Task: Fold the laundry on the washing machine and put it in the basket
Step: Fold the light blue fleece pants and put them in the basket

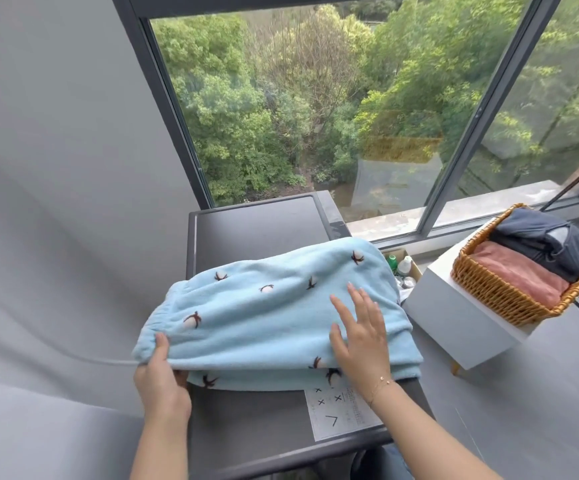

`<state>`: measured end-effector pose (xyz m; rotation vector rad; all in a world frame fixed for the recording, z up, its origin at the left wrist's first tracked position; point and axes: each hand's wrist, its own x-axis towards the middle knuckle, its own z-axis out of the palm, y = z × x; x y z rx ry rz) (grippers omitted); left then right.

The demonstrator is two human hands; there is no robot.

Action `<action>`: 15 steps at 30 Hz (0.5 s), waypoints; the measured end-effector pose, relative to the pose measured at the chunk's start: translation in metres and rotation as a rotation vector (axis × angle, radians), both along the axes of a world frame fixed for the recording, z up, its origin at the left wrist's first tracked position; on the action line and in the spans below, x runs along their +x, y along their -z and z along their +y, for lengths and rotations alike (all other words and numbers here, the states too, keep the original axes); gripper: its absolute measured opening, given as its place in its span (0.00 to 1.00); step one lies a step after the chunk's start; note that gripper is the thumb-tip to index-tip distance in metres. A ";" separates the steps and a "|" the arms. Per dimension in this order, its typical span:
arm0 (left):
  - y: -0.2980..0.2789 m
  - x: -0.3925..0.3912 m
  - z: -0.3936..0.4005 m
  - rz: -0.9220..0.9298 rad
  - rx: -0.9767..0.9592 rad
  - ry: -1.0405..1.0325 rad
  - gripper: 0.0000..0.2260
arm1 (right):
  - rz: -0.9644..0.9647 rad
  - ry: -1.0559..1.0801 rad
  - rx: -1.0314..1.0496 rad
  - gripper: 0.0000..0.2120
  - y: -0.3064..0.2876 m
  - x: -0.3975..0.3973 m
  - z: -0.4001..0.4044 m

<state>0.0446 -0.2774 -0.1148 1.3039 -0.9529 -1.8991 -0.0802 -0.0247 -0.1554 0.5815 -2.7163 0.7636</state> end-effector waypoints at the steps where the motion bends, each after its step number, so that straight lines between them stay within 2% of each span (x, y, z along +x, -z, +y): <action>1: 0.005 0.003 -0.003 -0.065 -0.019 0.013 0.02 | -0.060 0.027 0.119 0.24 0.012 0.000 0.002; 3: 0.020 0.010 -0.007 -0.195 -0.085 0.100 0.08 | -0.146 0.050 0.277 0.27 0.032 0.005 0.008; 6: 0.018 0.007 -0.003 -0.447 -0.211 0.191 0.28 | -0.152 0.043 0.337 0.27 0.035 0.011 0.014; 8: 0.004 0.000 -0.002 -0.459 -0.244 0.234 0.33 | -0.139 0.047 0.342 0.27 0.033 0.010 0.014; 10: -0.005 -0.005 -0.009 -0.445 -0.268 0.283 0.32 | -0.146 0.045 0.339 0.27 0.034 0.011 0.015; 13: -0.007 -0.010 -0.037 -0.543 -0.304 0.458 0.22 | -0.127 0.030 0.325 0.27 0.035 0.014 0.017; 15: -0.010 -0.023 -0.058 -0.551 -0.268 0.561 0.21 | -0.125 0.012 0.329 0.27 0.036 0.014 0.016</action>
